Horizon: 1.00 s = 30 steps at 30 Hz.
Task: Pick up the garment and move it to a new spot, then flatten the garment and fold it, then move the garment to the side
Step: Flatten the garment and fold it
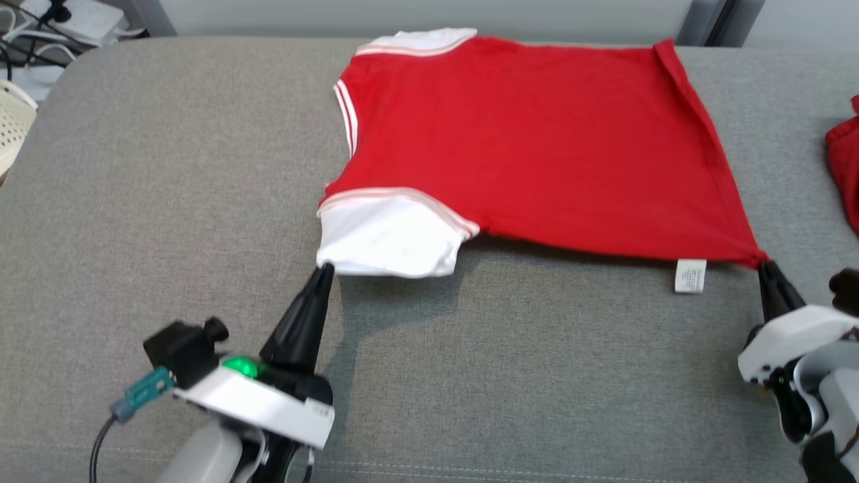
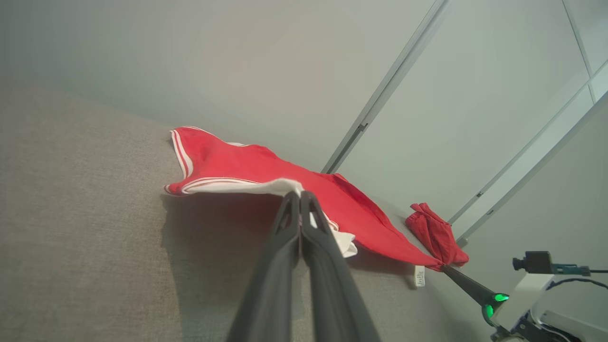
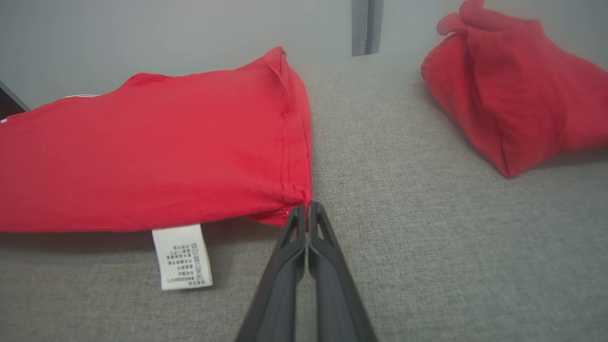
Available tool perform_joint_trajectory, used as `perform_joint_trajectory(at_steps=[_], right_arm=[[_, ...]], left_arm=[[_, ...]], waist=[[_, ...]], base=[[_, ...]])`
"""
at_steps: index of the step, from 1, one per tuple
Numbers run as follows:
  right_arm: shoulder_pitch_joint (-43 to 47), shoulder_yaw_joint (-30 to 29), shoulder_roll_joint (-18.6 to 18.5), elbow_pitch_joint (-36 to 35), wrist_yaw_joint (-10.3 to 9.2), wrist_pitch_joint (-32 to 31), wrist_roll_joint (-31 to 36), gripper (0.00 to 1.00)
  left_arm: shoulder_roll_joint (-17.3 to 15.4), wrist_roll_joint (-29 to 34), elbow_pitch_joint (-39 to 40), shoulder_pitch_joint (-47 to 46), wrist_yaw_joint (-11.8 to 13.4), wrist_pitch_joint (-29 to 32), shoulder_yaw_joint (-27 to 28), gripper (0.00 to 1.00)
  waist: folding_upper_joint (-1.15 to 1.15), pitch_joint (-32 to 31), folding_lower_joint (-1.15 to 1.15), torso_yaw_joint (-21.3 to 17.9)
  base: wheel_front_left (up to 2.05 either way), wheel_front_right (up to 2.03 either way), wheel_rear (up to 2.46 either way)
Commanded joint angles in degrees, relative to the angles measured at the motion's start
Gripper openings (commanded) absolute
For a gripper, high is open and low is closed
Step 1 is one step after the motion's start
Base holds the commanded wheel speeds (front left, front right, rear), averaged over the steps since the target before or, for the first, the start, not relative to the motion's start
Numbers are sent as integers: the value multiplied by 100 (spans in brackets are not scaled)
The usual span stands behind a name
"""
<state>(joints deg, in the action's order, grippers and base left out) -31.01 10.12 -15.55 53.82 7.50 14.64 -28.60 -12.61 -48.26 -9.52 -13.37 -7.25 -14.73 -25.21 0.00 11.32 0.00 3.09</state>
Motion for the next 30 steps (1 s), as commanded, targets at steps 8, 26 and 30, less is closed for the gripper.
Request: perform_joint_trajectory(at_steps=[8,26,30], right_arm=[[759,399,-281,-367,-1,36,-497,0],[1685,289,-549,-923,-1,-71,-750,0],[1760,217,-552,-965,-1,-81,-715,0]], left_arm=[[-322,47,366,749,-24,0,24,0],[-734,88,727,1482,382,791,-361,0],[-732,110,663,1480,415,805,-384,0]], waist=[[0,-223,0,-86],[0,-243,0,-20],[0,-264,0,-11]], base=[[0,0,0],[0,0,0],[0,0,0]])
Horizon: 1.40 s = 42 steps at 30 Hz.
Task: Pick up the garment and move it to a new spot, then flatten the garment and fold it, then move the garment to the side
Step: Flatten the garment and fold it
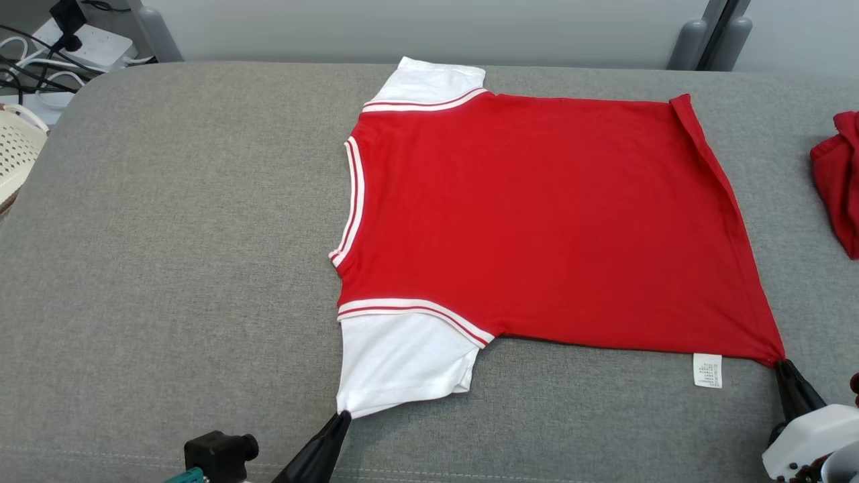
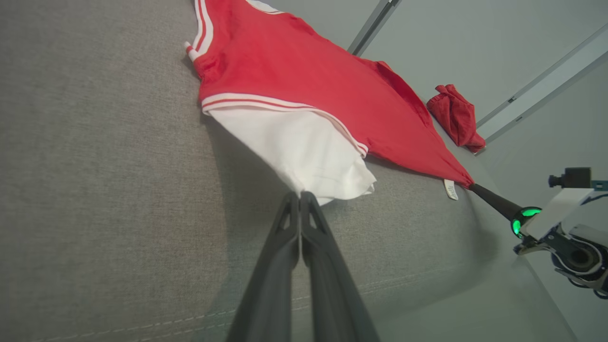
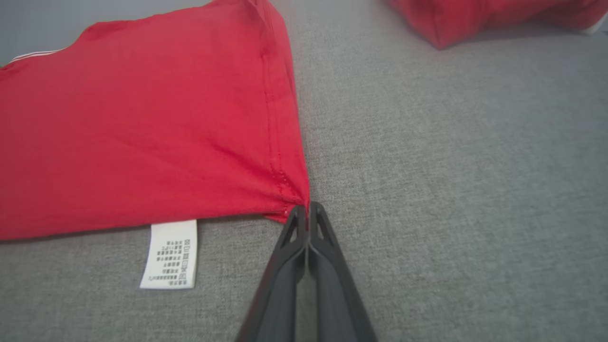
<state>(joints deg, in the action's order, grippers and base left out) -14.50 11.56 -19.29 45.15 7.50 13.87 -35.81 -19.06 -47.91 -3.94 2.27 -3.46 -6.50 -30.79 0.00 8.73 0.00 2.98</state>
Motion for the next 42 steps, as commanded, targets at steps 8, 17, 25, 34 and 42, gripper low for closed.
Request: perform_joint_trajectory(at_steps=[8,17,25,34,42], right_arm=[[181,-31,-124,-132,-1,-61,279,100],[259,-495,-334,-412,-1,-67,560,100],[397,-614,-132,-1664,-1,97,1293,100],[757,-506,351,-3156,-1,111,1577,100],[1256,-479,793,-3743,-1,112,1596,100]], left_arm=[[-89,349,-324,-172,186,43,-11,45],[-212,457,-440,-168,604,81,133,100],[118,652,-50,-340,1242,-772,943,100],[1147,1798,526,-369,1411,-848,1977,100],[1542,2728,653,-181,871,-849,2168,100]], waist=[[0,-157,0,-45],[0,-361,0,-127],[0,-757,0,-216],[0,-1014,0,-264],[0,-1164,0,-345]], base=[[0,0,0],[0,0,0],[0,0,0],[0,0,0],[0,0,0]])
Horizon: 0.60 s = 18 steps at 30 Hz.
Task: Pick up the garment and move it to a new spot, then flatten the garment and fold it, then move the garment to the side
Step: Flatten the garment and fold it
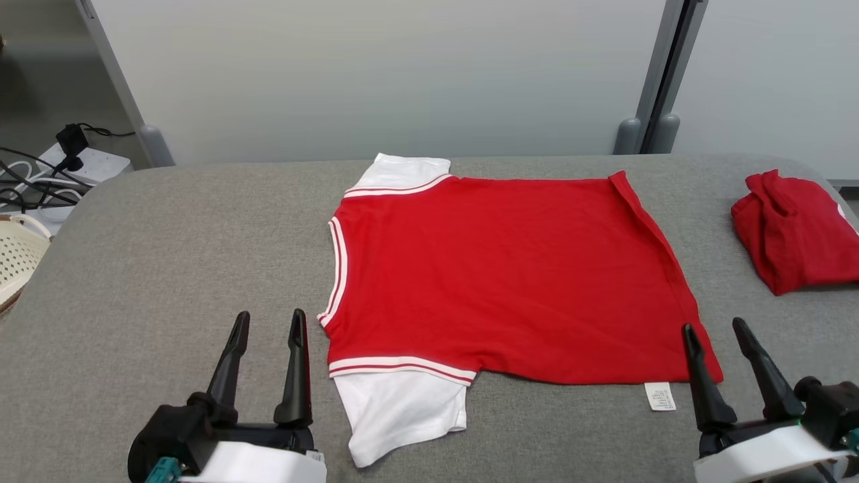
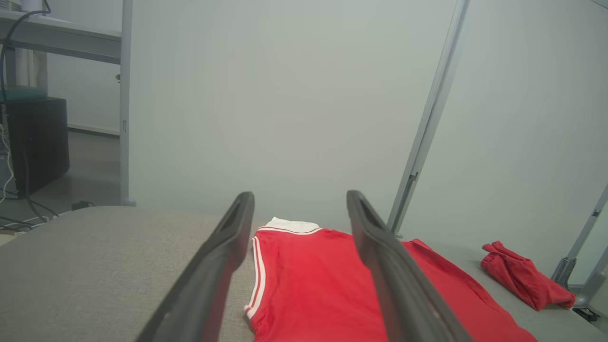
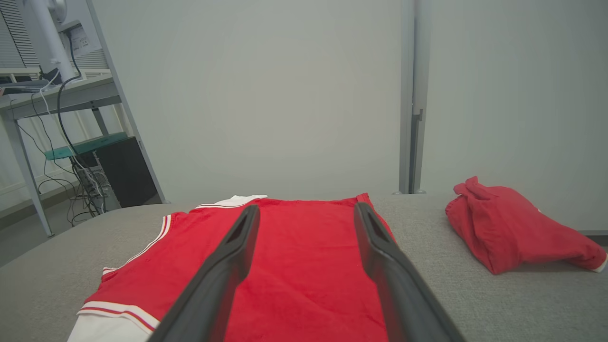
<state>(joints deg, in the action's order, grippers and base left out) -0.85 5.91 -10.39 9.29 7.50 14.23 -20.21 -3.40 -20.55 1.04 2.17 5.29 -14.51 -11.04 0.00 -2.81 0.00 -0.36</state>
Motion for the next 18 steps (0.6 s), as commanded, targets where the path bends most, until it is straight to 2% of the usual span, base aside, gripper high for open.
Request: perform_joint_trajectory(at_steps=[1,7,18], right_arm=[[-47,113,-63,-198,-1,76,-7,100],[218,222,-81,-206,-1,76,-187,100],[372,86,-6,-152,-1,76,-273,100]], left_arm=[[-4,83,138,-115,-54,-48,208,100],[46,302,44,215,-182,-48,310,100],[51,315,81,357,7,-49,83,100]], waist=[[0,-32,0,-37],[0,-102,0,-150],[0,-93,0,-99]], base=[[0,0,0],[0,0,0],[0,0,0]])
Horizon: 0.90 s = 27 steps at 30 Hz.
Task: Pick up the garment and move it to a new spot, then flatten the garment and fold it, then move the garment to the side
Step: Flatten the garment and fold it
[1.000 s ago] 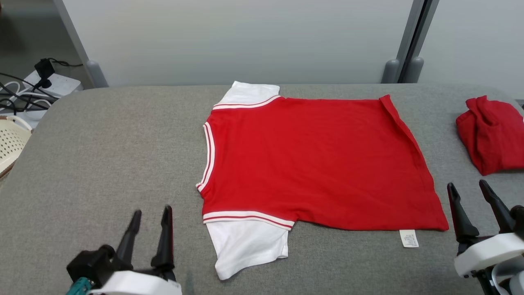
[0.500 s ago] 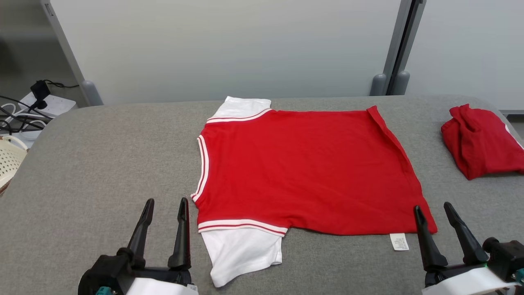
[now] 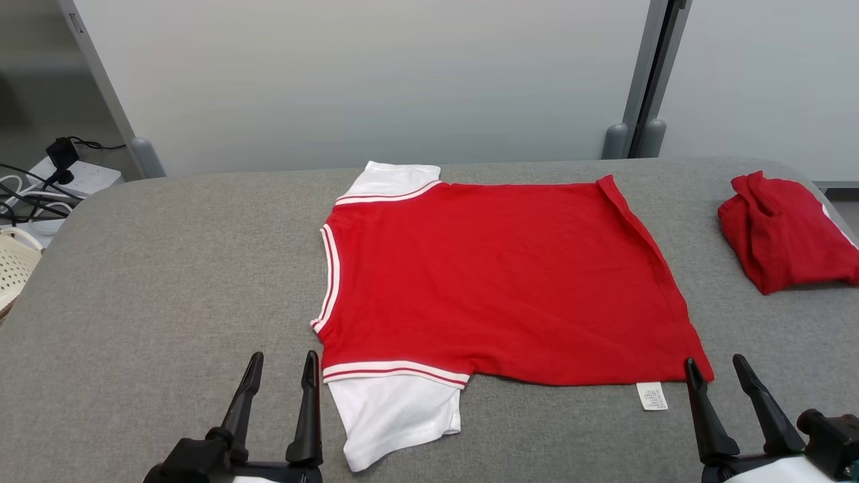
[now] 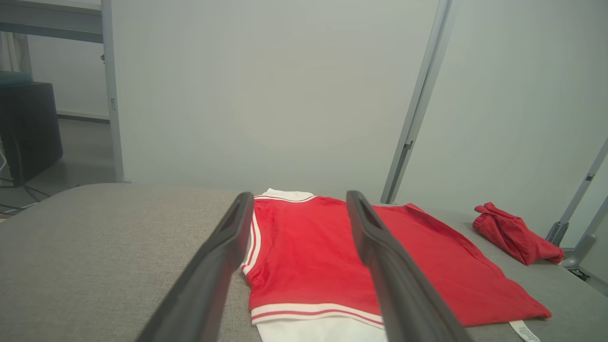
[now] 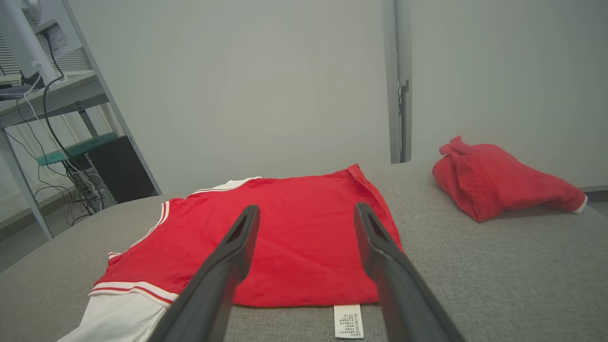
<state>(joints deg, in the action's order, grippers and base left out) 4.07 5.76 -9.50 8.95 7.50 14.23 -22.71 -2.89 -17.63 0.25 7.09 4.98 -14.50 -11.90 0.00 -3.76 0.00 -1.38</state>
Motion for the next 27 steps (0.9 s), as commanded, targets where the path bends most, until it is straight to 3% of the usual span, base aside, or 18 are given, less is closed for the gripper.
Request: perform_joint_trajectory(at_steps=[1,15,20,27], right_arm=[[-120,100,-101,-114,-1,76,-18,100],[-170,83,-71,-121,-1,76,-39,100],[-208,93,-80,-127,-1,76,-56,100],[-287,151,-112,-142,-1,76,-71,100]], left_arm=[[1,36,153,-135,38,-50,155,100],[1,-15,-164,-170,-21,-50,31,100],[1,-218,-1143,-219,-92,-50,-326,100],[1,-1005,-2222,-536,-96,285,-854,100]], waist=[[0,5,0,11],[0,70,0,52],[0,109,0,51],[0,188,0,30]], base=[[0,0,0],[0,0,0],[0,0,0],[0,0,0]])
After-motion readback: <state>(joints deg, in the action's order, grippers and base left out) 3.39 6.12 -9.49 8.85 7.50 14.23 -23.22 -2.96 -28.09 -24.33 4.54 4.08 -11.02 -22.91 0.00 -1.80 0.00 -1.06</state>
